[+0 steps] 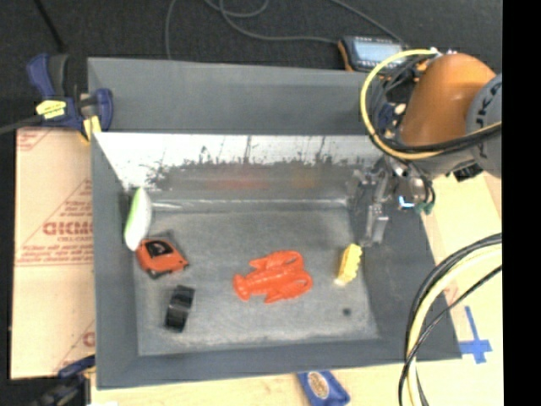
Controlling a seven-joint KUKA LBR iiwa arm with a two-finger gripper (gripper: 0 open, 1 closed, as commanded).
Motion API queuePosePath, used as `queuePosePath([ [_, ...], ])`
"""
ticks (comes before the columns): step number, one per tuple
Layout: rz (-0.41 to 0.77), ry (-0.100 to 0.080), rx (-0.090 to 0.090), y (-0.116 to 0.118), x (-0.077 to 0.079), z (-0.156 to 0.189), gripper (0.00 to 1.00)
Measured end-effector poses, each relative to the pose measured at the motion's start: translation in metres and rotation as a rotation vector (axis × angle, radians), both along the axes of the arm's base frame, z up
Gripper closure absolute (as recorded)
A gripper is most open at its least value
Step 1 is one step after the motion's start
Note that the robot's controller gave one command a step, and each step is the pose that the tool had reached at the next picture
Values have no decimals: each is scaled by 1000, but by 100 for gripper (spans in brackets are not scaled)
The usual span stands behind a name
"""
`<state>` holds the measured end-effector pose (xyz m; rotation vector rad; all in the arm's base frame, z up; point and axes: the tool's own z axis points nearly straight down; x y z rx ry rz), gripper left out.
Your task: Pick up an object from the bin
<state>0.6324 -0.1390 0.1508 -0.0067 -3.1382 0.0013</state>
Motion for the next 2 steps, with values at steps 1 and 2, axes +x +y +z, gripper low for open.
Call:
queuePosePath([
  [1,2,-8,-1,0,2,5,0],
  [2,1,-11,-1,55,-7,-30,0],
])
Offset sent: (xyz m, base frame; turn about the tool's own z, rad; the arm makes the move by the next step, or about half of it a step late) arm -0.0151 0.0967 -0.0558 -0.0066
